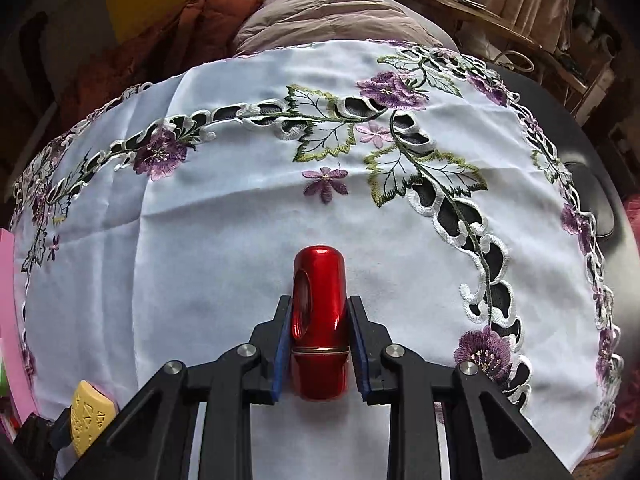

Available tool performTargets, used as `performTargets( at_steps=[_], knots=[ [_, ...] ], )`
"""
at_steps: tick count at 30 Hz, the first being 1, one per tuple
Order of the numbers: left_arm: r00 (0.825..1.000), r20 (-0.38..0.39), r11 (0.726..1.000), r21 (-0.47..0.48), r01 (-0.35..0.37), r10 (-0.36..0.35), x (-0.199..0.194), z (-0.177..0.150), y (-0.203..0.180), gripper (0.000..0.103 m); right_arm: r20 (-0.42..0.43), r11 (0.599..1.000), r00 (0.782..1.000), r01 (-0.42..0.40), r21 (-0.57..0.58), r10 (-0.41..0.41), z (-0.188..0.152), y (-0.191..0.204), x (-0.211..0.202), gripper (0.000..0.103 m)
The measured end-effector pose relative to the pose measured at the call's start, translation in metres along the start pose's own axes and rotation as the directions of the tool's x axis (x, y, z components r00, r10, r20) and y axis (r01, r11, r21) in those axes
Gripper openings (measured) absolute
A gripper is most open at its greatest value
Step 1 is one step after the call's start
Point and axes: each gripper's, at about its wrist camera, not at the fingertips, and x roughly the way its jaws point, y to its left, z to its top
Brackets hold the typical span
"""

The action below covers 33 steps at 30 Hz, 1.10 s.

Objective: Organize rigid objects
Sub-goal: 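Close the right tool on the red lipstick tube while the left tool holds the yellow oval, then carry the yellow oval into the tray and open the left tool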

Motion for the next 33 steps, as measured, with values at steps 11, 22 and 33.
performTargets(
  at_steps=[11,22,33],
  knots=[
    [1.000,-0.007,1.000,0.005,0.010,-0.010,0.001,0.001,0.001,0.043,0.022,0.997,0.999,0.041,-0.072,-0.039,-0.002,0.009,-0.001,0.027],
    [0.997,0.049,0.993,-0.098,0.057,-0.053,-0.053,-0.003,0.016,0.043,0.049,0.988,0.996,0.081,-0.131,-0.075,-0.002,0.014,-0.001,0.026],
    [0.971,0.141,0.943,-0.299,-0.146,0.195,-0.145,-0.020,0.097,0.043,0.065,0.981,0.993,0.104,-0.163,-0.095,-0.005,0.020,-0.003,0.026]
  ],
)
